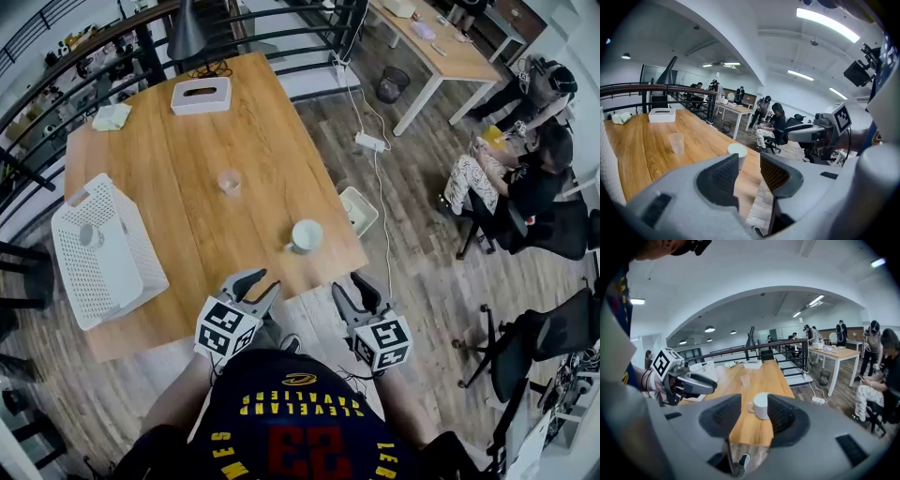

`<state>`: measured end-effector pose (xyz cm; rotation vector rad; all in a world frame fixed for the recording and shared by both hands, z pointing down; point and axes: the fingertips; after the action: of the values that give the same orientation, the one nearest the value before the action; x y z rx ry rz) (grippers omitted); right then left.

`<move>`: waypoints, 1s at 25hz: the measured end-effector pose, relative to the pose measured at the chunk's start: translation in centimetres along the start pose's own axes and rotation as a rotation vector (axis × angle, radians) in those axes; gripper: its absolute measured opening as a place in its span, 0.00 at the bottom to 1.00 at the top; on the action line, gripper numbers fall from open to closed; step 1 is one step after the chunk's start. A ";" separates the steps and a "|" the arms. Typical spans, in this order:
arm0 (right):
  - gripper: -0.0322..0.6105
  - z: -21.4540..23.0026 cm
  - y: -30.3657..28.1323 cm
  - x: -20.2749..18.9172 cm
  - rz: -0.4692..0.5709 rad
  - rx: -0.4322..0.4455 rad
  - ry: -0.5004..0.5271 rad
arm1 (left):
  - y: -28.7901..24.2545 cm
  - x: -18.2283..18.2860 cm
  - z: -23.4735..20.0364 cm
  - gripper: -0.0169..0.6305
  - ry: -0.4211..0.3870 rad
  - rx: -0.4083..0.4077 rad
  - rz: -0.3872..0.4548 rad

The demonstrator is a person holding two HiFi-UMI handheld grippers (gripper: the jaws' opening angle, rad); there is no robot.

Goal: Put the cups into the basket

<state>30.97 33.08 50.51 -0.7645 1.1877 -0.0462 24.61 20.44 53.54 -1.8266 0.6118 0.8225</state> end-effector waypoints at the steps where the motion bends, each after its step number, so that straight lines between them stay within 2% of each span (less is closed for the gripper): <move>1: 0.30 0.2 -0.9 0.1 -0.014 0.008 0.036 | -0.4 0.1 -0.7 0.23 -0.008 0.002 -0.007; 5: 0.30 1.7 -3.5 0.0 -0.088 0.006 0.163 | -1.7 0.1 -2.5 0.23 -0.040 -0.003 -0.033; 10: 0.30 4.3 -5.9 -0.2 -0.174 0.007 0.175 | -3.2 -0.4 -3.8 0.23 -0.071 -0.037 -0.069; 12: 0.30 5.0 -6.8 -0.3 -0.213 0.020 0.210 | -4.0 -0.8 -4.2 0.23 -0.078 -0.051 -0.086; 14: 0.30 5.3 -7.8 -0.5 -0.265 0.040 0.307 | -4.9 -1.0 -4.4 0.23 -0.088 -0.068 -0.105; 19: 0.30 5.7 -10.3 -1.4 -0.404 0.125 0.694 | -7.1 -1.8 -5.0 0.23 -0.082 -0.058 -0.153; 21: 0.30 6.1 -11.4 -1.9 -0.437 0.187 0.767 | -8.0 -1.7 -5.2 0.23 -0.090 -0.031 -0.171; 25: 0.31 6.9 -13.7 -3.0 -0.490 0.312 0.833 | -9.4 -2.0 -5.2 0.23 -0.168 0.023 -0.231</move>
<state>40.38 27.57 61.67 -0.7582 1.6840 -1.0144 31.50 19.17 61.99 -1.7466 0.2954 0.7990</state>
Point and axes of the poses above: the fingertips, and each gripper's own axes: y backward along the fingers, z to its right, x out of its top, and after that the axes turned 6 degrees about -z, right-handed
